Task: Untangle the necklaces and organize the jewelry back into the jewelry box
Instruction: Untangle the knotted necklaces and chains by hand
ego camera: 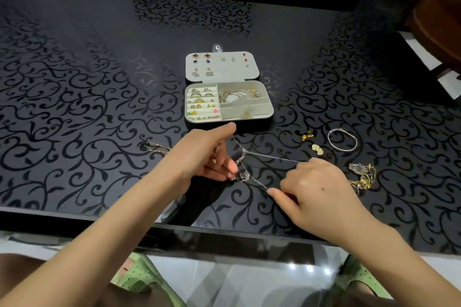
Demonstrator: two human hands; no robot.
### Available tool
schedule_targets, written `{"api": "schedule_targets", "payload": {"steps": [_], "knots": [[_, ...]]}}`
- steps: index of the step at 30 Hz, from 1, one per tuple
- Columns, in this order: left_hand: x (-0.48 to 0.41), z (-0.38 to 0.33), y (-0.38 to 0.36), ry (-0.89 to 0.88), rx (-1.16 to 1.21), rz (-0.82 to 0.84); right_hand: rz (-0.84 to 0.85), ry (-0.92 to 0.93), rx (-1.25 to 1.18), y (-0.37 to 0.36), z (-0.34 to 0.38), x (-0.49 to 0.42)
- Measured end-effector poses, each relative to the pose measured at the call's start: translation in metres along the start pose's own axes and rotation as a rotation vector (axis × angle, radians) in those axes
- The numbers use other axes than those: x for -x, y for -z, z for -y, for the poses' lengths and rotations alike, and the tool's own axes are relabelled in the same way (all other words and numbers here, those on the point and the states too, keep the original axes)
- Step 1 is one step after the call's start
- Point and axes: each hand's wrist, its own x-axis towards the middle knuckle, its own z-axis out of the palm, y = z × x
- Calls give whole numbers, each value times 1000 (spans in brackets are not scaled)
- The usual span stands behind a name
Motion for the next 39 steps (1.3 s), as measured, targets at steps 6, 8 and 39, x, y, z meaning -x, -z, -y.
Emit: {"api": "schedule_targets", "payload": {"steps": [6,8,39], "knots": [[-5,3,1,1,54,-18,23,-113,-47,-2,-1,1],[-6,5,0,8,60,3,44,-161,-111,-2,1,0],[-11,-14,4,119,141,229,-295,-566,-472,-8,69,-45]]}}
